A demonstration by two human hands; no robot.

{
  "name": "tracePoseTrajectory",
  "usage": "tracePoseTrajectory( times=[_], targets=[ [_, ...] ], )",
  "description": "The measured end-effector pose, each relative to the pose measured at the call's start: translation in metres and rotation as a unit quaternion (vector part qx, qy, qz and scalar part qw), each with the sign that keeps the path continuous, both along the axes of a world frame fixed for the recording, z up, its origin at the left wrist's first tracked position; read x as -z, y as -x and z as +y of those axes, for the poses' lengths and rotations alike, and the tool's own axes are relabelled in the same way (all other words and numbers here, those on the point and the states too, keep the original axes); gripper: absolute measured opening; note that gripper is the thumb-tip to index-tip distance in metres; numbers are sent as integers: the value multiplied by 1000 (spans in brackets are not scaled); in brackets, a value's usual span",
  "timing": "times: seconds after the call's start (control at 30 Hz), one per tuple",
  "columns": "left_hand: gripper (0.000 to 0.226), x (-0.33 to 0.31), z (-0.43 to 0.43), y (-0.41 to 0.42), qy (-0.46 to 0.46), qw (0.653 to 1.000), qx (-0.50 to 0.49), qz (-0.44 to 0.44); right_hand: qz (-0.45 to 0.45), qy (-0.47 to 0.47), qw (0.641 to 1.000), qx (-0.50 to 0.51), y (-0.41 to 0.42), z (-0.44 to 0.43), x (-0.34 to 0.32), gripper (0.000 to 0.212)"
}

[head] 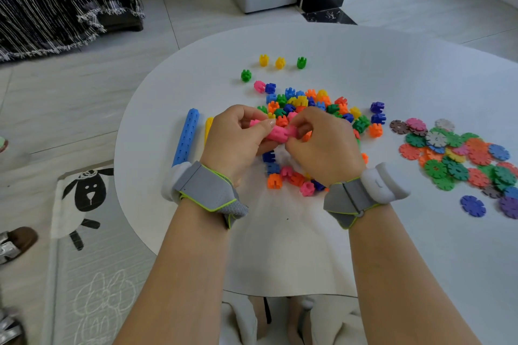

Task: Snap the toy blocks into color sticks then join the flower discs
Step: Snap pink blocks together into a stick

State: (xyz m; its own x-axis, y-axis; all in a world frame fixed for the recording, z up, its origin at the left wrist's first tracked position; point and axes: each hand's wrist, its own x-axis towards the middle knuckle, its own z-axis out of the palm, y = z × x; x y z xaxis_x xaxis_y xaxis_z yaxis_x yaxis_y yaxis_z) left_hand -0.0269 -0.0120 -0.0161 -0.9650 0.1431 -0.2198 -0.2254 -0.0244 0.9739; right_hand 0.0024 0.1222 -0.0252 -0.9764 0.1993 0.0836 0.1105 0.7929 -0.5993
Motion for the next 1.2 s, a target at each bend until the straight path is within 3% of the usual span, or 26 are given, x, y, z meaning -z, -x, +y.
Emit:
tracePoseTrajectory(
  times=[0.17,0.47,1.2],
  targets=[
    [8,-3,1,0,-21,1000,1,-15,98,175,977,77,-1,-1,-5,23],
    [8,-2,1,5,-35,998,-40,-37,61,298,952,27,-5,3,-4,28],
    [8,-11,-4,-4,-21,999,-27,-5,62,333,940,-31,-18,4,-12,20]
  ],
)
